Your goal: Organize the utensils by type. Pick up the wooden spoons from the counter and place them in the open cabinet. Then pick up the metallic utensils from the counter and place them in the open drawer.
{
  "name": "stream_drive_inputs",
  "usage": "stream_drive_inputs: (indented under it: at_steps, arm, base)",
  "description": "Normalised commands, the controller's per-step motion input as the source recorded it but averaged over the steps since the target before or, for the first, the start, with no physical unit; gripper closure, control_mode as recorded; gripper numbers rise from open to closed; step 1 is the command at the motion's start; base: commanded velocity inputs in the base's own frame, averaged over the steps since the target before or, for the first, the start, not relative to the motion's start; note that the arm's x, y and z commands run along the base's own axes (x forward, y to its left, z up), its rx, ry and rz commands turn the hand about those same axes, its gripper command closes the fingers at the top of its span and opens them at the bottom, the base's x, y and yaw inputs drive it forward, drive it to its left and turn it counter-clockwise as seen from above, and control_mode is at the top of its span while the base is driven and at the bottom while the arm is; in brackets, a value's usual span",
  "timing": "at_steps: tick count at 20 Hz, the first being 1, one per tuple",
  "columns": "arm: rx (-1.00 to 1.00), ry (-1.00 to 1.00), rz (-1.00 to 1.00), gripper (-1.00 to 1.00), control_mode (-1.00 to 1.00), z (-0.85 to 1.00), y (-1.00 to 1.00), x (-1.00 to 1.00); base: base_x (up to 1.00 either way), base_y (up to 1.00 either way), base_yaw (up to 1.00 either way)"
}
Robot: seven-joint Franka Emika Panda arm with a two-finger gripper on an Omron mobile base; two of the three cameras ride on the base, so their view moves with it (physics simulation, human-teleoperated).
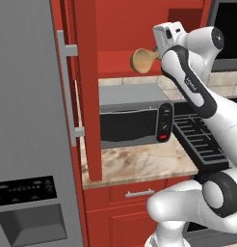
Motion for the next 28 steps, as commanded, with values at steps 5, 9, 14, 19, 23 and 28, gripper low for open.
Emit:
stream_drive_inputs:
  at_steps: [5, 9, 14, 19, 23, 28]
  arm:
    - [-0.06, 0.08, 0.00, 1.00, -1.00, -0.02, 0.17, 0.49]
    - [-0.04, 0.12, -0.02, 1.00, -1.00, -0.16, 0.18, 0.39]
    - [0.00, 0.03, -0.10, 1.00, -1.00, -0.21, 0.12, 0.25]
    - [0.00, 0.00, -0.13, 1.00, -1.00, -0.08, 0.06, 0.40]
    - [0.00, 0.00, -0.12, 1.00, -1.00, -0.09, 0.06, 0.44]
    - [0.00, 0.00, -0.08, 1.00, -1.00, -0.10, 0.07, 0.48]
  base:
    - [0.00, 0.00, 0.00]
    - [0.00, 0.00, 0.00]
    - [0.00, 0.00, 0.00]
    - [0.00, 0.00, 0.00]
    - [0.00, 0.00, 0.00]
    - [0.00, 0.00, 0.00]
